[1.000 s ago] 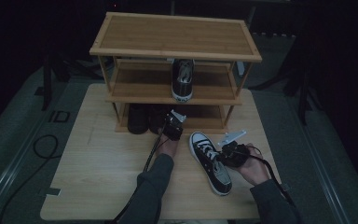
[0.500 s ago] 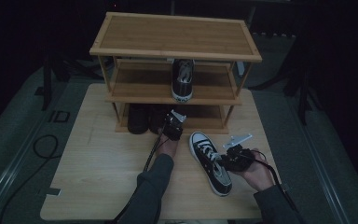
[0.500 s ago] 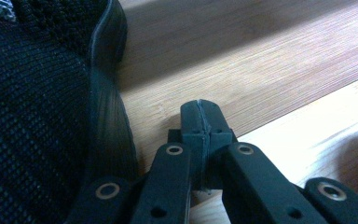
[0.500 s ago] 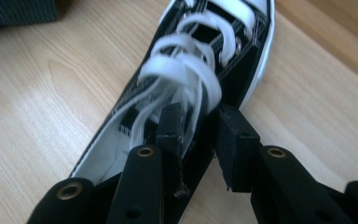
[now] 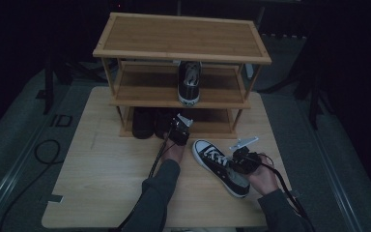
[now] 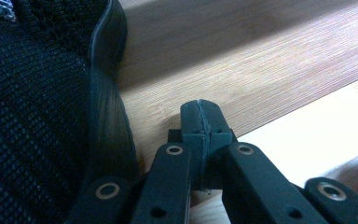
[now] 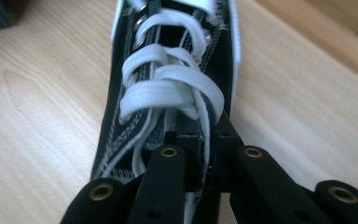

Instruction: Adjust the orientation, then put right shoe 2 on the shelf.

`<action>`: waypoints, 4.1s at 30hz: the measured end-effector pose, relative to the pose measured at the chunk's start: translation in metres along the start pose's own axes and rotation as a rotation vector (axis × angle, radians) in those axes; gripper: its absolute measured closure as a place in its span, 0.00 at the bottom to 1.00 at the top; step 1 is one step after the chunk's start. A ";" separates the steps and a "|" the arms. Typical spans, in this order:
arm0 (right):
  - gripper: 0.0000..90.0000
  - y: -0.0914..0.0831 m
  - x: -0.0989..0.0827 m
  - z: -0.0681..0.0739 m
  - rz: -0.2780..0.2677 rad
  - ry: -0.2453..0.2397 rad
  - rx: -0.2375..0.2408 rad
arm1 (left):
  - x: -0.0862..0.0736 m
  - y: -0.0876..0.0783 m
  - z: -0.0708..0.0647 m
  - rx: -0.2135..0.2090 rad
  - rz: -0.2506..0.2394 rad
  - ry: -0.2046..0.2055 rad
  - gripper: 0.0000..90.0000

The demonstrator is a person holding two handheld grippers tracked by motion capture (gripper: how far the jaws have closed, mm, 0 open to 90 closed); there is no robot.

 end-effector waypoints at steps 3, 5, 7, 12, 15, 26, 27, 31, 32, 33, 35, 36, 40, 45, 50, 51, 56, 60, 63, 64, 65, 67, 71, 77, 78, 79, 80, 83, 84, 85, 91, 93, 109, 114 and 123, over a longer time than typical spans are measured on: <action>0.96 0.001 0.000 -0.004 -0.005 0.013 0.021 | 0.000 0.000 0.000 0.001 0.000 0.001 1.00; 0.97 0.000 -0.001 -0.007 -0.024 0.019 0.050 | 0.000 0.000 0.000 0.000 0.000 0.000 1.00; 0.97 -0.001 -0.002 -0.010 -0.034 0.031 0.078 | 0.000 0.000 0.000 0.001 0.000 0.001 1.00; 0.98 -0.003 -0.004 -0.011 -0.052 0.037 0.115 | 0.000 0.000 0.000 0.000 0.000 0.000 1.00; 0.98 -0.005 -0.004 -0.011 -0.054 0.035 0.122 | 0.000 0.000 0.000 -0.001 0.000 -0.001 1.00; 0.98 -0.024 -0.006 -0.017 -0.093 0.044 0.147 | 0.000 0.000 0.000 0.000 0.001 -0.001 1.00; 0.98 -0.024 -0.006 -0.017 -0.093 0.044 0.147 | 0.000 0.000 0.000 0.000 0.001 -0.001 1.00; 0.98 -0.029 -0.004 -0.017 -0.097 0.041 0.146 | 0.000 0.000 0.000 -0.001 0.001 -0.002 1.00; 0.98 -0.032 -0.003 -0.017 -0.098 0.040 0.147 | 0.000 0.000 0.000 -0.002 0.001 -0.002 1.00; 0.98 -0.032 -0.003 -0.017 -0.098 0.040 0.147 | 0.000 0.000 0.000 -0.002 0.001 -0.002 1.00; 0.98 -0.035 -0.002 -0.017 -0.104 0.031 0.146 | 0.000 0.000 0.000 -0.002 0.002 -0.002 1.00; 0.98 -0.037 -0.002 -0.017 -0.105 0.028 0.146 | 0.000 0.000 0.000 -0.003 0.003 -0.002 1.00; 0.98 -0.045 0.001 -0.017 -0.114 0.012 0.157 | 0.000 0.000 0.001 -0.006 0.002 -0.009 1.00; 0.98 -0.050 0.003 -0.017 -0.117 -0.002 0.151 | 0.000 0.000 0.001 -0.009 0.002 -0.011 1.00; 0.97 -0.057 0.006 -0.018 -0.120 -0.018 0.151 | 0.000 0.000 0.001 -0.008 0.002 -0.011 1.00; 0.97 -0.057 0.006 -0.018 -0.120 -0.018 0.151 | 0.000 0.000 0.001 -0.008 0.002 -0.011 1.00; 0.98 -0.064 0.008 -0.018 -0.122 -0.031 0.143 | 0.000 0.000 0.001 -0.008 0.002 -0.010 1.00; 0.98 -0.067 0.008 -0.018 -0.124 -0.032 0.143 | 0.000 0.000 0.001 -0.008 0.002 -0.010 1.00; 0.98 -0.070 0.009 -0.018 -0.129 -0.036 0.142 | 0.000 0.000 0.001 -0.008 0.002 -0.010 1.00; 0.97 -0.071 0.009 -0.019 -0.131 -0.040 0.141 | 0.000 0.000 0.001 -0.008 0.002 -0.010 1.00; 0.97 -0.072 0.010 -0.019 -0.131 -0.044 0.143 | 0.000 0.000 0.001 -0.008 0.002 -0.010 1.00; 0.97 -0.074 0.011 -0.019 -0.133 -0.048 0.142 | 0.000 0.000 0.001 -0.008 0.002 -0.010 1.00; 0.98 -0.078 0.014 -0.019 -0.135 -0.057 0.139 | 0.000 0.000 0.001 -0.009 0.002 -0.011 1.00; 0.97 -0.085 0.017 -0.020 -0.143 -0.068 0.138 | 0.000 0.000 0.001 -0.009 0.002 -0.011 1.00; 0.97 -0.087 0.017 -0.020 -0.144 -0.070 0.138 | 0.000 0.000 0.001 -0.009 0.002 -0.011 1.00; 0.97 -0.088 0.017 -0.020 -0.147 -0.071 0.138 | 0.000 0.000 0.001 -0.009 0.002 -0.011 1.00; 0.97 -0.088 0.017 -0.020 -0.147 -0.071 0.138 | 0.000 0.000 0.001 -0.009 0.002 -0.011 1.00; 0.97 -0.093 0.020 -0.021 -0.150 -0.077 0.138 | 0.000 0.000 0.001 -0.009 0.002 -0.011 1.00; 0.97 -0.094 0.020 -0.021 -0.152 -0.080 0.135 | 0.000 0.000 0.001 -0.009 0.002 -0.011 1.00; 0.97 -0.095 0.021 -0.021 -0.152 -0.079 0.137 | 0.000 0.000 0.001 -0.009 0.002 -0.011 1.00; 0.98 -0.100 0.023 -0.021 -0.157 -0.085 0.138 | 0.000 0.000 0.001 -0.008 0.003 -0.010 1.00; 0.98 -0.102 0.024 -0.021 -0.161 -0.088 0.140 | 0.000 0.000 0.001 -0.008 0.002 -0.010 1.00; 0.97 -0.121 0.032 -0.022 -0.190 -0.103 0.137 | 0.000 0.000 0.001 -0.010 0.002 -0.013 1.00; 0.98 -0.127 0.035 -0.022 -0.200 -0.108 0.134 | 0.000 0.000 0.002 -0.013 0.000 -0.018 1.00; 0.98 -0.135 0.040 -0.023 -0.218 -0.112 0.130 | 0.000 0.000 0.001 -0.012 0.002 -0.016 1.00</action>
Point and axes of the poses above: each handheld gripper's, and its own axes: y roughly forward along the jaws, x roughly out of its top, z roughly to its left, the point moved 1 cm from there along y, roughly forward along the jaws, and after that the axes turned 12 degrees about z, right-handed, at the moved point
